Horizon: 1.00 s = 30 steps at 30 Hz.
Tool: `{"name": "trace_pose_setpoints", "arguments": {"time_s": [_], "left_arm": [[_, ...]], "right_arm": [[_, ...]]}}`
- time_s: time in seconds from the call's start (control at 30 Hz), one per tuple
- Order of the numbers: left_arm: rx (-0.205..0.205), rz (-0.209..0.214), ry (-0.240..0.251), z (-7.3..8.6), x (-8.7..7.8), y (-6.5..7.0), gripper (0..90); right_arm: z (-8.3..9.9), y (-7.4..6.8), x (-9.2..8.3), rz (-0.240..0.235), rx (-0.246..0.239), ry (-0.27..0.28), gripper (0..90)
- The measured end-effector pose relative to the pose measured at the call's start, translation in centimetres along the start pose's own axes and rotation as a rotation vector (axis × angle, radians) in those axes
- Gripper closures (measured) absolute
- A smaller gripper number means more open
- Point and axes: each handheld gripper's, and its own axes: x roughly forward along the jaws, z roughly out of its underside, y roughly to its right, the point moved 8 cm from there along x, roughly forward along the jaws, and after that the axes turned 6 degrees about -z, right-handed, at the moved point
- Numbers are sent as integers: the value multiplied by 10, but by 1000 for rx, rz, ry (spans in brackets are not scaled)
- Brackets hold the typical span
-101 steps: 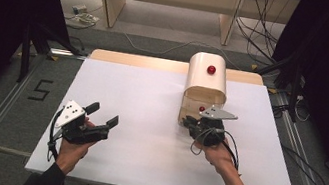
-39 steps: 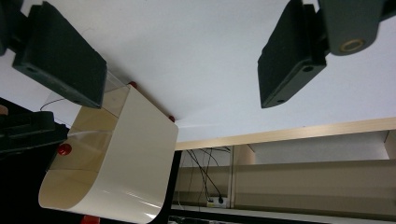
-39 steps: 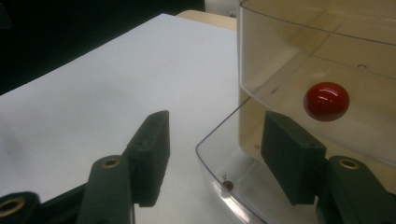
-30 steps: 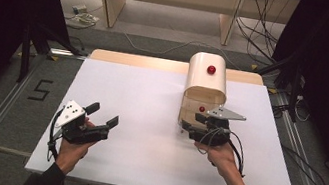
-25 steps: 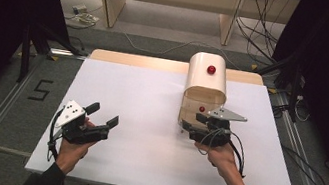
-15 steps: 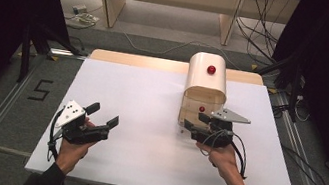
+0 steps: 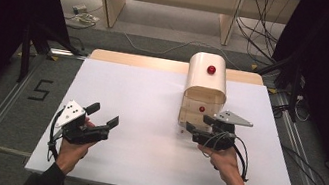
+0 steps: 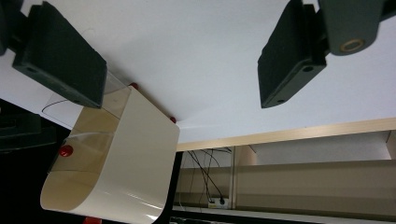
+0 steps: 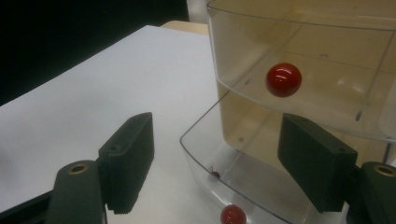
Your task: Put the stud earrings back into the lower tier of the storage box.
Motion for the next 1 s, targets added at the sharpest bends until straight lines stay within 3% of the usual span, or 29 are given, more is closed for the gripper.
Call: {"name": "trace_pose_setpoints", "arguments": {"time_s": [0.77, 1.0], "left_arm": [[13, 14, -15, 1, 5, 5, 156], [23, 44, -25, 2, 5, 9, 156]], "right_arm": [[12, 1, -10, -9, -13, 36, 243], [16, 0, -12, -9, -16, 32, 248]]}}
